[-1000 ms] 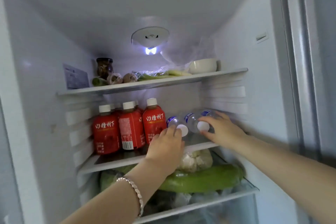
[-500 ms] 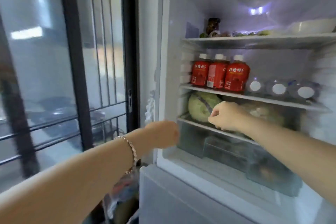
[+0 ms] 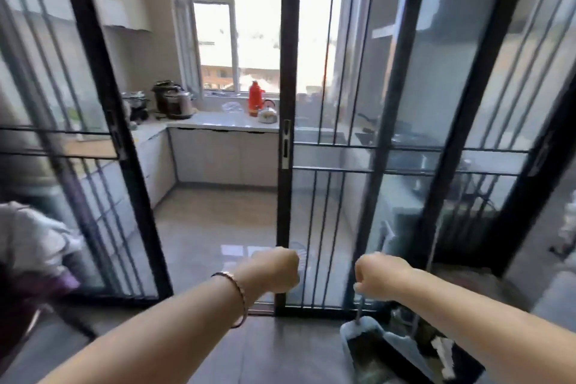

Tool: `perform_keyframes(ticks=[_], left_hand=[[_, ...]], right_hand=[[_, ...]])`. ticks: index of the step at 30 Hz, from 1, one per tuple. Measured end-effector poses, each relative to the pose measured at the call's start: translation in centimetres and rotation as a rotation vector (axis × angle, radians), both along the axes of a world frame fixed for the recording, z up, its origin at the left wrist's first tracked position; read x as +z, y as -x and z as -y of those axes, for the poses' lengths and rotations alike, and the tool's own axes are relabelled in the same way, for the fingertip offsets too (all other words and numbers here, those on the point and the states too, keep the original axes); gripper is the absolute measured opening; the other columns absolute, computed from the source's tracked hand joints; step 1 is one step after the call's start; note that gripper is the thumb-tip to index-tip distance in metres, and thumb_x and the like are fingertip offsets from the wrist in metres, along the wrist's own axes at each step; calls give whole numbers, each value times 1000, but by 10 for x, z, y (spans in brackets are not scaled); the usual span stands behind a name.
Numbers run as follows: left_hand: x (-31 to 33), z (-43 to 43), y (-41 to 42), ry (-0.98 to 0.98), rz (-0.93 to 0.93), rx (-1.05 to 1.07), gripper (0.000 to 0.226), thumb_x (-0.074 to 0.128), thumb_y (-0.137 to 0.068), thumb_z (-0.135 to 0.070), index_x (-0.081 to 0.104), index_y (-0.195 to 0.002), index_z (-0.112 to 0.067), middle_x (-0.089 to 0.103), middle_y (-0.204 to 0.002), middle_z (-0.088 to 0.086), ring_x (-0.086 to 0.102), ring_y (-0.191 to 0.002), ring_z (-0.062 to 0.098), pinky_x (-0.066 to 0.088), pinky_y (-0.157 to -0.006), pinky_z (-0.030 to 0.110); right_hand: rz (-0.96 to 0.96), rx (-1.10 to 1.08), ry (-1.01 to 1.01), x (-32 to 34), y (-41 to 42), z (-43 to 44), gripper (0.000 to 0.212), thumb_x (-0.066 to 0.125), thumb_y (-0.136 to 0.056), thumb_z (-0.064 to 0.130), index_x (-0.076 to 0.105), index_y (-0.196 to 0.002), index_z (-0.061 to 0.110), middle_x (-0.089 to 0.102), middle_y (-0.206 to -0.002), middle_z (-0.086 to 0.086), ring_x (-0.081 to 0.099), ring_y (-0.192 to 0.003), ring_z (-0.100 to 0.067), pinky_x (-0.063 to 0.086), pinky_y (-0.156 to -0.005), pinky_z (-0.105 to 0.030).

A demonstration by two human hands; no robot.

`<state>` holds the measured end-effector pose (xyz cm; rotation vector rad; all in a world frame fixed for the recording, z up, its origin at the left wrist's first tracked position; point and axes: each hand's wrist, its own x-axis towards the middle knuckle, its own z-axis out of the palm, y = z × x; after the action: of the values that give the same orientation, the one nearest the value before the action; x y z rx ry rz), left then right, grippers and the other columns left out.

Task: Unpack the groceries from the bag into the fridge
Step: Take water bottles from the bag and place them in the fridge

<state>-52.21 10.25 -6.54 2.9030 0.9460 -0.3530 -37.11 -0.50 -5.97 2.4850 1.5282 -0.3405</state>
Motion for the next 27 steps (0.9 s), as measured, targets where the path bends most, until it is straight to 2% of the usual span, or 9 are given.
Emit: perform_keyframes(ticks=[4,10,14,16,18,20,21,24,27], left_hand=[[-32,-41,181,105,-2,370,29,43,-93,-24,61,-111,-10,61,-120,12,58,-109,33,46,-84,32],[-61,-41,473,156,26,878,30,44,-90,-23,61,-112,-13,60,-122,8,57,-112,30,43,-83,30],[-64,-3,632,166,28,1194,28,42,-90,-20,59,-111,-13,60,-120,8,58,-109,32,43,-82,31],[-66,15,693,163,26,1318,28,42,-91,-21,59,-112,-13,59,-121,8,57,-109,31,43,-81,31],[-71,30,743,157,30,1417,29,41,-91,-20,58,-114,-13,58,-123,8,57,-110,32,44,-83,32],[-77,42,784,156,36,1501,29,41,-91,-19,58,-114,-12,59,-122,9,57,-109,32,46,-84,34],[-80,46,803,151,48,1537,29,41,-91,-20,58,-113,-12,60,-121,9,58,-108,32,46,-84,34],[-91,50,854,143,117,1613,23,41,-91,-21,60,-104,-15,62,-113,7,60,-102,30,46,-80,33],[-105,42,903,129,189,1674,19,39,-93,-21,58,-94,-16,62,-101,4,60,-91,26,43,-73,32]], right_hand=[[5,329,43,-35,155,-84,32,48,-90,28,59,-116,15,61,-120,-6,58,-111,-27,46,-84,-30],[-124,780,140,-60,426,-167,35,46,-92,26,59,-118,7,58,-121,-11,56,-112,-30,48,-90,-32],[-161,983,142,-55,587,-188,25,47,-91,27,63,-98,10,57,-98,-8,57,-96,-23,47,-86,-32],[-217,1054,149,-64,654,-196,12,47,-92,19,56,-88,14,55,-95,-9,51,-87,-17,45,-80,-27],[-208,1167,185,-76,712,-202,16,48,-91,16,59,-80,13,61,-90,-3,55,-79,-12,46,-71,-21],[-191,1246,221,-85,762,-207,19,48,-91,24,55,-73,24,49,-72,8,43,-64,-1,35,-57,-12],[-168,1281,231,-89,786,-210,16,47,-92,26,58,-81,23,43,-69,9,38,-61,-1,31,-55,-12],[-138,1374,283,-100,849,-222,33,45,-95,25,55,-120,8,36,-67,7,43,-69,-16,36,-62,-20],[-148,1458,318,-111,907,-242,31,46,-93,25,62,-114,10,53,-82,0,58,-96,-26,45,-82,-29]])
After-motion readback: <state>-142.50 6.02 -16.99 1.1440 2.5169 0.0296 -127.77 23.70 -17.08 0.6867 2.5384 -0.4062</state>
